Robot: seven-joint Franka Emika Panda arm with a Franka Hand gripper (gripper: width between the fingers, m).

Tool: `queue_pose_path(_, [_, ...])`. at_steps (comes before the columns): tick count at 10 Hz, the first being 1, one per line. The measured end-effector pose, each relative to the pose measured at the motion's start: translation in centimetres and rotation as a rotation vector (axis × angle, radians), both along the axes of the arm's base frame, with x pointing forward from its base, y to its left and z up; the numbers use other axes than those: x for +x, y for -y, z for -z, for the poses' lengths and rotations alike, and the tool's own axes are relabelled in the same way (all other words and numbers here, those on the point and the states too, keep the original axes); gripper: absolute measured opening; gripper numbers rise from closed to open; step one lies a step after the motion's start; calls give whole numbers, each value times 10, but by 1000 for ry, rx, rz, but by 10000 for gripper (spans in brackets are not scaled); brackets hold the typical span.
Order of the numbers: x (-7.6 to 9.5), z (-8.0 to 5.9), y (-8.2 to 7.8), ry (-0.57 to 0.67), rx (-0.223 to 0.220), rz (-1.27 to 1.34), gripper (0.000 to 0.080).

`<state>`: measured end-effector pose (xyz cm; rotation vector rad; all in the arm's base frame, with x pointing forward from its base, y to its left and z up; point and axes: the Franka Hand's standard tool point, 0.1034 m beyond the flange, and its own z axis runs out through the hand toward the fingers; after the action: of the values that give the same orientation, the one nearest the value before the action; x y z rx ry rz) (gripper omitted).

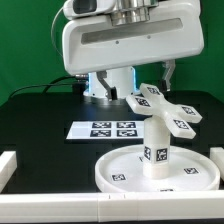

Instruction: Assemble round table

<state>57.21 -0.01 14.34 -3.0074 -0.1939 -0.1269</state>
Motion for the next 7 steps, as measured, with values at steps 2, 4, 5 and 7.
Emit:
queue_pose_path(2, [-3, -5, -2, -25, 16, -34, 649])
queue_pose_path(4, [-2, -5, 0, -26, 23, -10, 649])
queue_pose_path(5, [-2, -5, 0, -26, 23, -10, 649])
queue_pose_path(7, [0, -10, 1, -22, 9, -171, 649])
